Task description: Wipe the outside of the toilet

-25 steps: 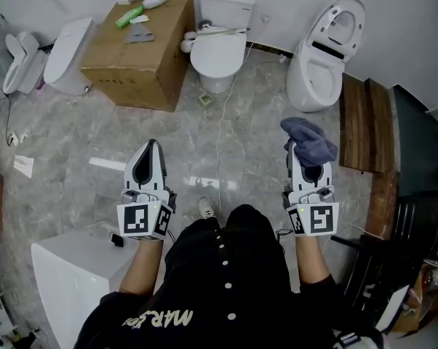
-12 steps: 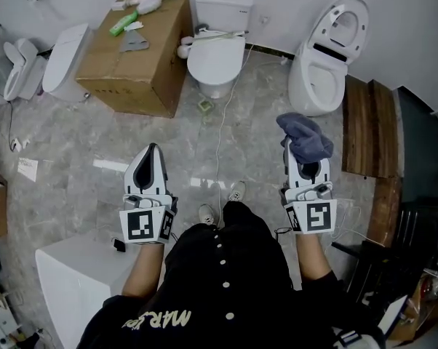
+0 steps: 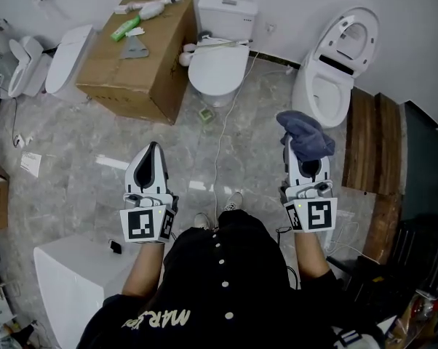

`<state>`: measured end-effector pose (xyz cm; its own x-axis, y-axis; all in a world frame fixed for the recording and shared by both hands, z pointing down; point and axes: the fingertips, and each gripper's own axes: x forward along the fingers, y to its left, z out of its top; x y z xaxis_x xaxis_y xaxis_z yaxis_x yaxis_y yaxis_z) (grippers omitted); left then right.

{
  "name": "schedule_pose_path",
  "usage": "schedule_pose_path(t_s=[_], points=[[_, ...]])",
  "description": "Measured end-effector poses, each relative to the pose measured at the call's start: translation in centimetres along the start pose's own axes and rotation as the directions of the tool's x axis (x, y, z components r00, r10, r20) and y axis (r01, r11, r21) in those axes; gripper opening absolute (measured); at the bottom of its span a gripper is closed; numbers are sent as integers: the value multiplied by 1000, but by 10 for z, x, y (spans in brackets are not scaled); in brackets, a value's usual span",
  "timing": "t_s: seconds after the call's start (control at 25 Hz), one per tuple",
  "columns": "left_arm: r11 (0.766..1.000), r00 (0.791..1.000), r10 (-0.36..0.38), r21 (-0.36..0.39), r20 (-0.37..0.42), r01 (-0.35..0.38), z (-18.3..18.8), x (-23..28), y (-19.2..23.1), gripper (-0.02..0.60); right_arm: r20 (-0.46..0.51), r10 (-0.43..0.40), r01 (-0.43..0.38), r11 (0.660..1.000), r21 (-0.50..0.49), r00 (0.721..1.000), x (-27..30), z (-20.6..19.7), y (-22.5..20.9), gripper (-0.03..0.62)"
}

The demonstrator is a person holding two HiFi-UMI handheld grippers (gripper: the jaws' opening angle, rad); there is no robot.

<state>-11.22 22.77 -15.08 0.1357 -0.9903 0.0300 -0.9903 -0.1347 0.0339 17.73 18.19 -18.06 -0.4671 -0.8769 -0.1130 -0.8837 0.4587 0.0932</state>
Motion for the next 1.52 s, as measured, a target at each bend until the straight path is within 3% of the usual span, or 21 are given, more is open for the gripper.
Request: schedule_pose_path(t_s=[0.16,0.28,0.4,0.6,0.92,1.52], points=[[1000,1000,18,9,-1,-18,2,21,-7,-2,4,10,-10,1000,15,1000,17,-7,-21,65],[998,998,-35,49,48,33,16,34,-28,-2,-5,19,-19,1000,20,1000,27,-15,-36,66],[997,997,-61,53,45,58,16,44,-44,-2,-15,35,-34,999,31,999,33,-23,-48,66],[999,999,33,9,-12,-33,-2,50,-37,-2,-27,53,-51,998,43,998,42,-35,-61,66],[996,996,81,-25,-48,-82,-19,43,-16,-2,-39,62,-60,997,48,997,48,-49,-54,66],[999,999,-22,-23,38,23,0,124,9,-2,-35,-5,6,1000,27,999,101,-40,-60,66]])
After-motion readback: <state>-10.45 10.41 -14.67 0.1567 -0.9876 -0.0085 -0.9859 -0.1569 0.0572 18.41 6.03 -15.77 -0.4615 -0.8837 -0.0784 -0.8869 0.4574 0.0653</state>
